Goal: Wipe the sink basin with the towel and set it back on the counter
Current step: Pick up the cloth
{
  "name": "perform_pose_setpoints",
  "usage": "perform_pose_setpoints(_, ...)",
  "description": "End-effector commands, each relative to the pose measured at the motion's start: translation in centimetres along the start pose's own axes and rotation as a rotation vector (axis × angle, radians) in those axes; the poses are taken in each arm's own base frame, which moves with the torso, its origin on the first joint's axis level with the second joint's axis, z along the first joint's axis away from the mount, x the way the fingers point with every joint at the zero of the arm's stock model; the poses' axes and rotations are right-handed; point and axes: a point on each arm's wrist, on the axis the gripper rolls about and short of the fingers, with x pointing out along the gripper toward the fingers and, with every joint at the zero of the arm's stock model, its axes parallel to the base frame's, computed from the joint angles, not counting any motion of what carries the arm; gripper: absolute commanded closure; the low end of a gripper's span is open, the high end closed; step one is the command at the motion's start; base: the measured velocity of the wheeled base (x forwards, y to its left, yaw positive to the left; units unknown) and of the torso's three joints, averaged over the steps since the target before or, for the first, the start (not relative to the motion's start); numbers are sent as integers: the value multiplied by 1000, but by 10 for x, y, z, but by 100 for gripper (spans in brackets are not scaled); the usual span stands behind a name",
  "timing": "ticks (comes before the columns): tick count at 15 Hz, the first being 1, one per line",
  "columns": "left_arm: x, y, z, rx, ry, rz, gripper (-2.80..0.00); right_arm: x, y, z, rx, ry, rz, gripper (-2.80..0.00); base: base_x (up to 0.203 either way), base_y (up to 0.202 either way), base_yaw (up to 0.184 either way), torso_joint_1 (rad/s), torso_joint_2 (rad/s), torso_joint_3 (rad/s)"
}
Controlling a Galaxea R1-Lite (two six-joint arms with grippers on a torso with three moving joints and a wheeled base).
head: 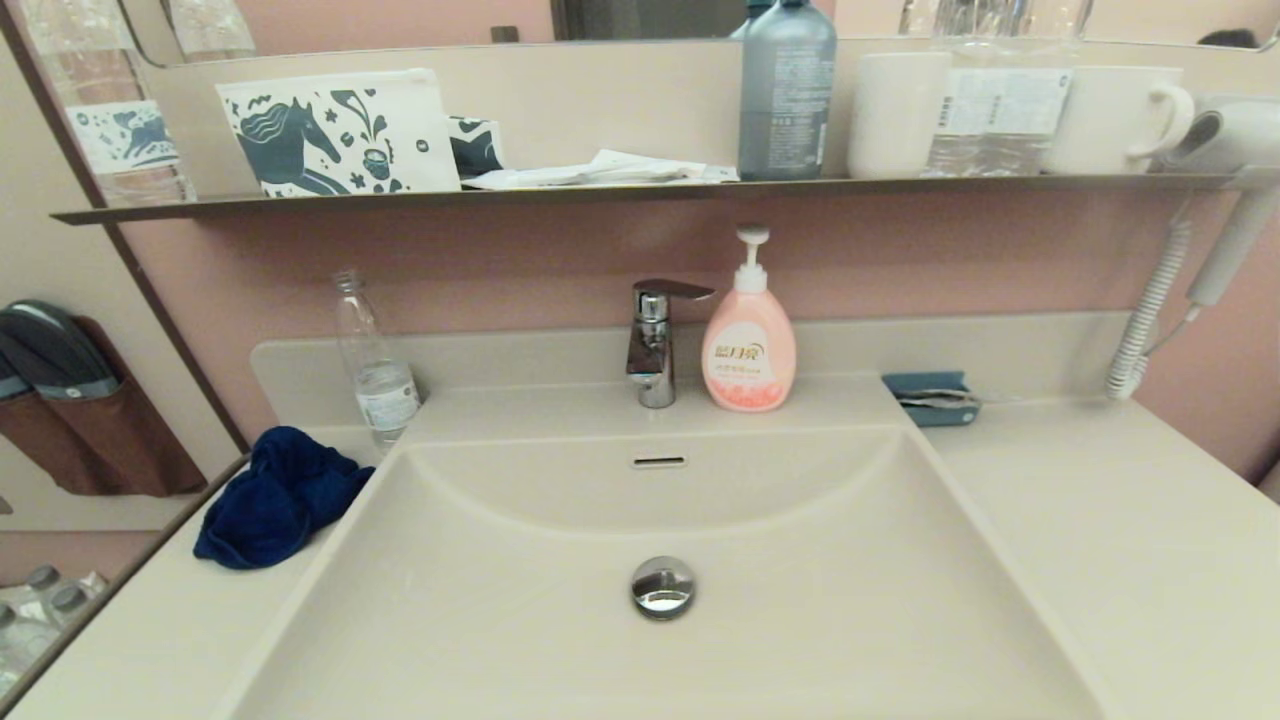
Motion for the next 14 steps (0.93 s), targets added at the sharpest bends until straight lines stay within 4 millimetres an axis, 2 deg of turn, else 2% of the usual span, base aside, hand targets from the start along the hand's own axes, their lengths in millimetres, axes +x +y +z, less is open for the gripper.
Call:
perform_pose_setpoints(1, 0, 0, 0, 0, 1, 0, 0, 0, 0, 0, 0, 1, 0, 0, 0, 0, 0, 0, 0, 0)
perform_pose_setpoints(14, 0, 0, 0, 8, 1, -2, 0, 0, 0, 0, 0, 0, 0, 0, 0, 0, 0, 0, 0, 0)
